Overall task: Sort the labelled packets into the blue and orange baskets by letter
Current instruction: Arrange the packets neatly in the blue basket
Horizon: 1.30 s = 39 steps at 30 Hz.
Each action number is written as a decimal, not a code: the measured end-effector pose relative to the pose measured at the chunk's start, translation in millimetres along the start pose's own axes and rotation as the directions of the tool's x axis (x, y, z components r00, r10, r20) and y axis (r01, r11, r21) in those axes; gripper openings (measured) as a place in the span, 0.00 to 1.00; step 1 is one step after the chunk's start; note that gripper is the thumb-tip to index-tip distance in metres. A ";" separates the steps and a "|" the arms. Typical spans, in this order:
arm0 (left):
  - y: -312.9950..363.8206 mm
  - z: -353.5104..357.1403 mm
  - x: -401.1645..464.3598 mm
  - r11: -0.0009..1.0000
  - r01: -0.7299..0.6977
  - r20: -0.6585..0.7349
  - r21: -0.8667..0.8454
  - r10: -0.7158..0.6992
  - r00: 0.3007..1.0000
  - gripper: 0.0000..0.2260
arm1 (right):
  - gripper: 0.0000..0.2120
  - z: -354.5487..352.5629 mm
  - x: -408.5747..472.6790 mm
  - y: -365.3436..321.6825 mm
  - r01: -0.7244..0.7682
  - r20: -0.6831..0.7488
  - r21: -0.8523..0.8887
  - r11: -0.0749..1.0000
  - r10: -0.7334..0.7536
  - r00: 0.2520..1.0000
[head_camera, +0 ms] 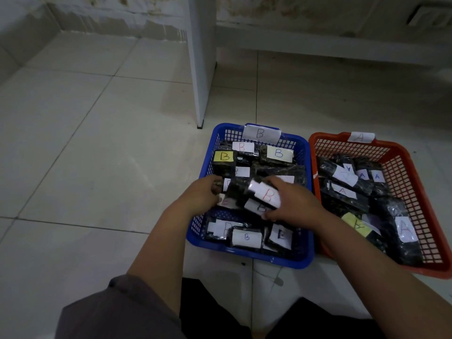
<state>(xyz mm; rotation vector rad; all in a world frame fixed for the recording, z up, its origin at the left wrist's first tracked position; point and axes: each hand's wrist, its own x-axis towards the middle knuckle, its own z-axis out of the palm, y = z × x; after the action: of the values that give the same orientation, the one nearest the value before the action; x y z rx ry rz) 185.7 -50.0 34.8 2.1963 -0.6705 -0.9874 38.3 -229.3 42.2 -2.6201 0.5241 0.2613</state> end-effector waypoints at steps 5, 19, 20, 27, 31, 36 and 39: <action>3.9 14.1 -4.0 0.940 -0.017 0.170 0.341 -0.044 0.984 0.21 | 0.41 -24.4 0.8 3.8 -0.064 -0.067 0.084 0.994 0.070 0.995; 7.7 38.4 -9.7 0.923 -0.095 0.308 0.372 -0.026 0.951 0.14 | 0.37 -17.6 -15.1 11.7 -0.128 -0.023 0.145 0.981 0.133 0.991; 7.7 36.9 -9.5 0.926 -0.100 0.299 0.364 -0.015 0.954 0.13 | 0.37 -17.0 -16.2 11.3 -0.130 -0.020 0.133 0.983 0.134 0.991; 11.2 2.8 -4.5 0.962 -0.104 -0.063 0.253 0.124 0.990 0.09 | 0.35 -12.7 -20.9 10.5 -0.148 -0.072 0.213 0.966 0.167 0.983; 5.5 6.3 1.9 0.929 -0.042 -0.204 0.367 0.125 0.971 0.11 | 0.34 -9.7 -21.9 10.3 -0.162 -0.065 0.246 0.956 0.183 0.981; -3.1 30.0 12.2 0.745 -0.071 -0.134 0.664 0.211 0.968 0.13 | 0.33 -7.5 -22.3 10.4 -0.169 -0.071 0.275 0.946 0.196 0.978; -7.6 33.4 13.1 0.636 -0.058 -0.127 0.769 0.241 0.962 0.12 | 0.31 -6.9 -22.7 11.2 -0.164 -0.067 0.294 0.942 0.191 0.979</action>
<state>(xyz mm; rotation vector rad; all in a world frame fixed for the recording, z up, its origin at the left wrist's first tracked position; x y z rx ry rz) 168.6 -64.7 5.9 2.8403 -1.3258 -0.3552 13.7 -234.6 49.9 -2.3136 0.7727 0.1068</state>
